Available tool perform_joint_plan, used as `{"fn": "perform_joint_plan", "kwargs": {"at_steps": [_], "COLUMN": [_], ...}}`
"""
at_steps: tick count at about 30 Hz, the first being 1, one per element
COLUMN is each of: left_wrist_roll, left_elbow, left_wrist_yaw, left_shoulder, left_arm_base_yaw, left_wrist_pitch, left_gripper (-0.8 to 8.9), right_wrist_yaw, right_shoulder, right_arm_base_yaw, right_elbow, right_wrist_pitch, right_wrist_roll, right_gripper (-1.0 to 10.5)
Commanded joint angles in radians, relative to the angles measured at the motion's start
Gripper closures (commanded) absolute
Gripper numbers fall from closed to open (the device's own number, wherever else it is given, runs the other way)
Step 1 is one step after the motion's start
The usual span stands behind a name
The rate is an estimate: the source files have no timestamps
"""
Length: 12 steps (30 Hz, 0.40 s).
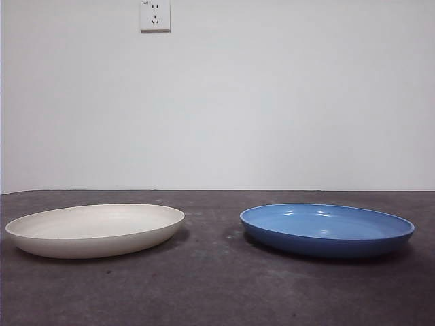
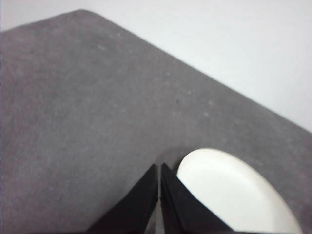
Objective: Pick up the white plate, put it on the blue plate, put it on desk
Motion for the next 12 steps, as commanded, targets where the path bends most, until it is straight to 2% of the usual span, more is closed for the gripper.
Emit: {"fn": "perform_joint_plan", "kwargs": {"at_steps": [1,6,12], "left_wrist_roll": [-0.015,0.05,0.211], "left_elbow": [0.081,0.223,0.444], "left_wrist_yaw": [0.025,0.119,0.199], "left_shoulder": [0.026,0.119,0.32], "left_arm_base_yaw": [0.002,0.002,0.002], "left_wrist_pitch": [-0.025,-0.081,-0.215], "left_gripper": [8.05,8.05,8.05], "right_wrist_yaw": [0.003,-0.003,-0.069], "right_shoulder": [0.01,0.084,0.262], "right_arm_base_yaw": [-0.001,-0.001,-0.001], "right_elbow": [0.079,0.236,0.454], "right_wrist_pitch": [0.013,-0.064,-0.208], "right_wrist_roll": [0.019,-0.019,-0.126], "right_gripper": [9.4,9.4,9.4]}}
